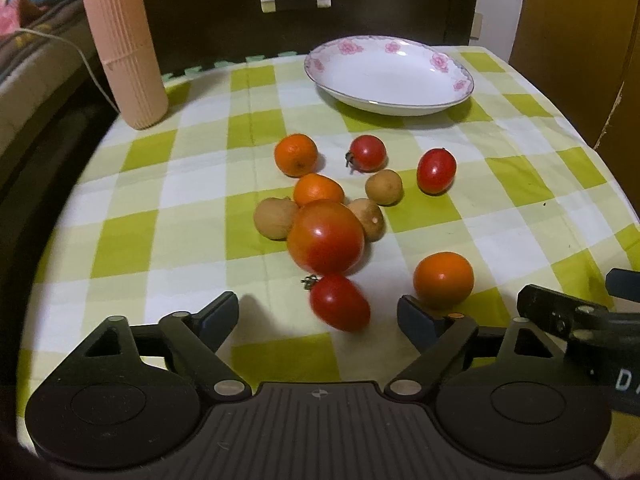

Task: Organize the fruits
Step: 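Move both tools toward the cluster of fruit on the checkered cloth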

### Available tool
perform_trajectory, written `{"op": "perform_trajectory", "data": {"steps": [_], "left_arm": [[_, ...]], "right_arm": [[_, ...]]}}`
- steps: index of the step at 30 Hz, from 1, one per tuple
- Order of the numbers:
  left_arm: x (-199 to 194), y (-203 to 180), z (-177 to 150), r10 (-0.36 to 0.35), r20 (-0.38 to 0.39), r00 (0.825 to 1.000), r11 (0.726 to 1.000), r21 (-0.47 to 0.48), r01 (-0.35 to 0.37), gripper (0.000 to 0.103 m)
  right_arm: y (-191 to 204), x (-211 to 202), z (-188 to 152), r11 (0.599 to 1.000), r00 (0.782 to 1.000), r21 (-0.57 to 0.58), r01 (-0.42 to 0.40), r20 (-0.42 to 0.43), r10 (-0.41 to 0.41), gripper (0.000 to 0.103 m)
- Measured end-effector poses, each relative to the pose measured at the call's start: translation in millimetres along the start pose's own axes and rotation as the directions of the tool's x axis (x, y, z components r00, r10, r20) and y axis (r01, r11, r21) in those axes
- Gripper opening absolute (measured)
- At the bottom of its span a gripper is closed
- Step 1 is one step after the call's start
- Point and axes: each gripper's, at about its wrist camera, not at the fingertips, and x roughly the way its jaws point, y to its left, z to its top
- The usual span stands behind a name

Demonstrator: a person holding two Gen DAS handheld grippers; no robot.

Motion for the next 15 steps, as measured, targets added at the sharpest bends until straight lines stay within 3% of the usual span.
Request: {"op": "perform_trajectory", "data": {"steps": [6,15], "left_arm": [[1.8,5.4,2.0,-0.009,-0.02,1.0,1.0,-0.028,0.009,0.077],[-5.9,17.8,1.2,-0.011,-0.05,0.999,0.998,-0.059,0.008,0.057]], "right_arm": [[-1.3,-0.7,-0.1,1.0,1.0,0.005,-0.011,-0.006,0.011,0.086],[0.9,-7.2,-1.5,0.997,0.997,0.004,-0.079,-0.018,0.079,0.066]]}}
